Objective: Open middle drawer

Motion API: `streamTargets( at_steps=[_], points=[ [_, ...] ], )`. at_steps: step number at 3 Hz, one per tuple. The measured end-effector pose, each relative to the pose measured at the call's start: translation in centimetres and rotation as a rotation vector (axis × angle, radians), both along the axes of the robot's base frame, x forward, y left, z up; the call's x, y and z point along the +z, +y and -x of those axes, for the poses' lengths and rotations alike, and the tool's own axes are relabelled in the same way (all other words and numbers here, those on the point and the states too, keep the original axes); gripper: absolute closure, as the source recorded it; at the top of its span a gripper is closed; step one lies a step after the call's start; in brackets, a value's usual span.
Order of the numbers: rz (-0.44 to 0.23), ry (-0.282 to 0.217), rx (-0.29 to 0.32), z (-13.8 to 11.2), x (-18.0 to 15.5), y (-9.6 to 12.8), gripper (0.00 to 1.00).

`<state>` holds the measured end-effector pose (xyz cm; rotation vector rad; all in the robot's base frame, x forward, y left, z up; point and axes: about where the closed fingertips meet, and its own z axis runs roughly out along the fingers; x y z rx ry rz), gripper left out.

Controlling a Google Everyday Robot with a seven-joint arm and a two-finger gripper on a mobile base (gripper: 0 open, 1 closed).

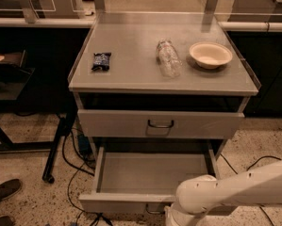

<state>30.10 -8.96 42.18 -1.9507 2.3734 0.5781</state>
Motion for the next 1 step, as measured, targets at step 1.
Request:
streamTargets(
  at_steps=[1],
  points=[
    [0.0,0.0,0.0,0.0,0.0,0.0,0.0]
  ],
)
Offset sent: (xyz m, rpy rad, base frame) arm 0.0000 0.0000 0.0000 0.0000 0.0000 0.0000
